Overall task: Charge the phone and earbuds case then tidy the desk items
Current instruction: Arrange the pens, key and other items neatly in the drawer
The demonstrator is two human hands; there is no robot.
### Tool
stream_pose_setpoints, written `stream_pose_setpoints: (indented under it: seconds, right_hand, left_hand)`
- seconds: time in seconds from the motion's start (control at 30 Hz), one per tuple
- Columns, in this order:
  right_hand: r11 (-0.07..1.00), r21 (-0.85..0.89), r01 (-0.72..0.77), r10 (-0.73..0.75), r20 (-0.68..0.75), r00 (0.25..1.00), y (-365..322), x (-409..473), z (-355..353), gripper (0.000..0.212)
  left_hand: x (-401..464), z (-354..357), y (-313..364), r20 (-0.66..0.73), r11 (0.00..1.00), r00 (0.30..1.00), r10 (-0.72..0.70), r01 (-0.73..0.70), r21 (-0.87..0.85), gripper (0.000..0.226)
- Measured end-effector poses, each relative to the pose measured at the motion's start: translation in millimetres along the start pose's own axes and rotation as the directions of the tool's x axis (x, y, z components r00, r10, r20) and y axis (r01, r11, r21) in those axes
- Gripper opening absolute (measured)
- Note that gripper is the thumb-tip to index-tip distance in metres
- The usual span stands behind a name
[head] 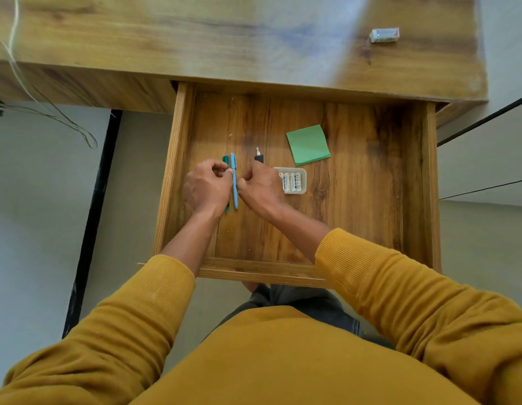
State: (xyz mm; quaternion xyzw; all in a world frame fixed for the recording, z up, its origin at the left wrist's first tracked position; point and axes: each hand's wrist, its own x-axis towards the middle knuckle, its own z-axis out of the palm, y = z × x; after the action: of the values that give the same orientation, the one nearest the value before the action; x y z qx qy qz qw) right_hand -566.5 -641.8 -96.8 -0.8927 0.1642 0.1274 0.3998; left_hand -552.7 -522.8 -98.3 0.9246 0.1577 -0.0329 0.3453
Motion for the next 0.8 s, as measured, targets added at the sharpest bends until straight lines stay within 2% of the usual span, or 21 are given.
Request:
stream_pose_setpoints:
  seconds: [0.17, 0.37, 0.53, 0.67, 0.8]
  right_hand:
    - [0.998, -0.057, 0.040, -0.049, -0.165, 0.985, -6.7, 1.4, -46.4, 0.013]
    - [0.986, -0.123, 0.108, -0.145, -0.354, 0.924, -10.4, 28.7, -121.4, 0.015]
    - [0.982, -0.168, 0.091, -0.158, -0.443, 0.883, 1.6, 64.5, -183.3, 0.019]
    - [0.982, -0.182, 0.050, -0.131, -0.466, 0.875, 20.3, 100.8, -225.6, 0.026]
    - [0.980, -0.196, 0.014, -0.105, -0.463, 0.880, 37.9, 137.2, -250.7, 0.035]
  left_hand:
    - [3.9, -2.9, 45.7, 0.004, 0.986, 0.988, 0.155, -0.155, -0.060, 0.014]
    - [21.9, 5.1, 120.9, 0.009, 0.938, 0.943, 0.334, -0.331, -0.100, 0.016]
    - [42.4, 18.5, 184.4, 0.067, 0.886, 0.887, 0.458, -0.448, -0.121, 0.019]
    - [65.4, 37.6, 225.9, 0.156, 0.858, 0.845, 0.511, -0.511, -0.041, 0.029]
    - [89.8, 62.9, 253.0, 0.335, 0.826, 0.810, 0.481, -0.547, 0.136, 0.049]
